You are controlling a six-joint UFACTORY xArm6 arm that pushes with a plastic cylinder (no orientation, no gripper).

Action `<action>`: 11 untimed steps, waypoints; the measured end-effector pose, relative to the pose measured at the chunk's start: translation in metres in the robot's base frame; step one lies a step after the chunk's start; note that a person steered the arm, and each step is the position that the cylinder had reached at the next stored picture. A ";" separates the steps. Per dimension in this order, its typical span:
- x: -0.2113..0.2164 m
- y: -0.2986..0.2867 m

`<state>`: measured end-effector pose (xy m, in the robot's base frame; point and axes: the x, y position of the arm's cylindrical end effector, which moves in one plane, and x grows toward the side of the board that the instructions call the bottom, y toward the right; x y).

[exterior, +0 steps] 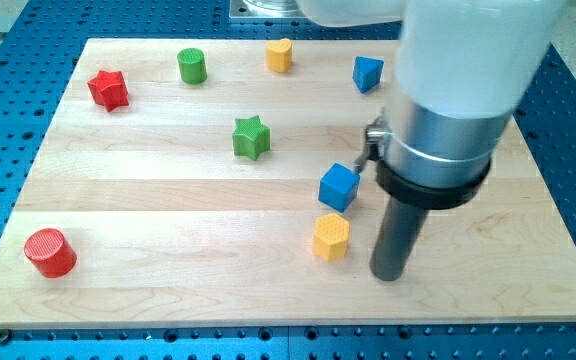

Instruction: Move the hexagon diagonally to the red star

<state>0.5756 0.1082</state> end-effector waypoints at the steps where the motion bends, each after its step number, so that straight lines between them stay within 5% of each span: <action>1: -0.005 -0.007; 3: 0.013 -0.109; 5: -0.007 0.003; 7: -0.010 -0.049; 8: -0.032 -0.014; 11: -0.038 -0.119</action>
